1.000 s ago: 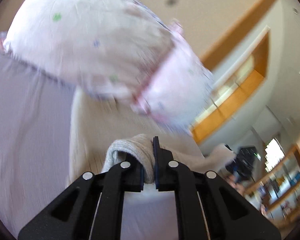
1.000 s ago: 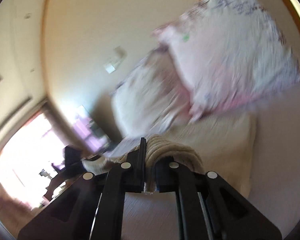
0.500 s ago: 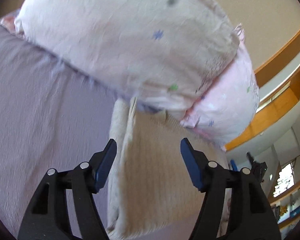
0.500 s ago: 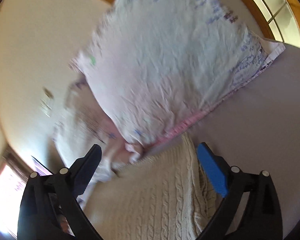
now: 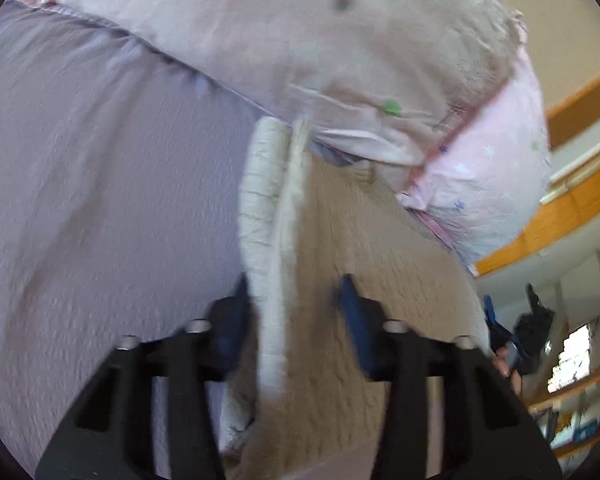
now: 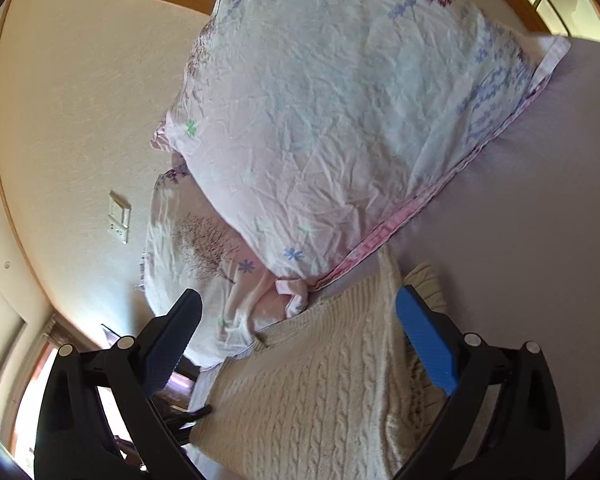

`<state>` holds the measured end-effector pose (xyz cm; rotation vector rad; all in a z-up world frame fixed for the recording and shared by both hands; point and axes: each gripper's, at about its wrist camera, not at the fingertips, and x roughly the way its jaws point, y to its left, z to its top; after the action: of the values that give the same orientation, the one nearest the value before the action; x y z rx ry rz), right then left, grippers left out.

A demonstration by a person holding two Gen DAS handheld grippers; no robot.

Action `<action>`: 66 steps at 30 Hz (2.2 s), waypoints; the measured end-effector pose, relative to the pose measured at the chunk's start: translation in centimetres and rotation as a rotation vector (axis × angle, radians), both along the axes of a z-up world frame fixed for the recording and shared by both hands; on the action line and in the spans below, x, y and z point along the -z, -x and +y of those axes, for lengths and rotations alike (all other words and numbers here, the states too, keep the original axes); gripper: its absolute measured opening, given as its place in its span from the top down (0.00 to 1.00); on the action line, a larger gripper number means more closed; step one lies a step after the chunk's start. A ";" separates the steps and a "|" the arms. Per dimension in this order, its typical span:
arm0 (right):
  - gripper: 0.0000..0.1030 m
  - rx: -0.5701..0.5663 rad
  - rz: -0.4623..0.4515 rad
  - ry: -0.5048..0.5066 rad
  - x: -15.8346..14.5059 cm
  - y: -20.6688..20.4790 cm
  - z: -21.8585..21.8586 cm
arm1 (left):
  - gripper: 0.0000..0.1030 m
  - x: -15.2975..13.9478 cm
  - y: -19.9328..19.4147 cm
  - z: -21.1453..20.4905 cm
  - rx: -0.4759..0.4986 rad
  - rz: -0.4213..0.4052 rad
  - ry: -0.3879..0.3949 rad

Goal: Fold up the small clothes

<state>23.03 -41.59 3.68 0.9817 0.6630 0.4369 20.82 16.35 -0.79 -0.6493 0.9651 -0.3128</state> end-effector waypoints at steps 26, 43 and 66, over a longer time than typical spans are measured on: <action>0.01 -0.230 0.368 0.198 0.8 -2.7 -2.9 | 0.27 -4.1 -5.3 -19.6 0.318 -0.053 0.010; 0.65 -0.346 0.313 0.020 2.0 -0.8 3.4 | 0.63 -1.3 -3.6 -20.6 0.367 -0.069 0.184; 0.84 -0.194 0.293 0.537 -2.5 -1.8 13.6 | 0.26 -4.9 7.9 -8.7 0.147 -0.281 -0.355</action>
<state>24.78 -27.98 6.17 0.4726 1.0806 0.2611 12.91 7.68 4.16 -0.2032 0.7734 -0.3426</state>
